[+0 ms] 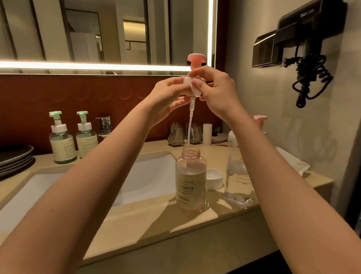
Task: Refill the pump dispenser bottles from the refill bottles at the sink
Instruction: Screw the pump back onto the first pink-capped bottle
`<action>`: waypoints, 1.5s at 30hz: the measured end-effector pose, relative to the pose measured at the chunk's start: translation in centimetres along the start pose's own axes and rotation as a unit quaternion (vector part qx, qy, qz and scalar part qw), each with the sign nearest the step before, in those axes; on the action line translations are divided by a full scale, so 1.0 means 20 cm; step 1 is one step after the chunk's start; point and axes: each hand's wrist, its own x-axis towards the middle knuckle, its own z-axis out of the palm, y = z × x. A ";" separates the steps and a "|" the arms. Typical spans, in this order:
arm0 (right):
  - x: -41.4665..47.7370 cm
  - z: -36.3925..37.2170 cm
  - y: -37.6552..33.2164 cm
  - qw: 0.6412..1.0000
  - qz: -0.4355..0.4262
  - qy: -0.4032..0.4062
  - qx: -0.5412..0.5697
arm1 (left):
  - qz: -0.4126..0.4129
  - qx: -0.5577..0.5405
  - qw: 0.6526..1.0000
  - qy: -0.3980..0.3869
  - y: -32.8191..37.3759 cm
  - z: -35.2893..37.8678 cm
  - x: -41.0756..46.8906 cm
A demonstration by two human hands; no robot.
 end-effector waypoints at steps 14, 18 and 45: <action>-0.09 0.02 0.06 1.000 -0.022 0.021 0.003 | -0.004 -0.041 0.997 0.058 -0.07 0.06 -0.09; -0.15 0.04 0.10 1.000 -0.004 -0.023 -0.002 | -0.036 -0.029 0.997 0.059 -0.15 0.05 -0.12; -0.48 0.12 0.30 0.990 0.107 -0.073 0.054 | -0.129 0.173 0.973 -0.083 -0.49 0.01 -0.36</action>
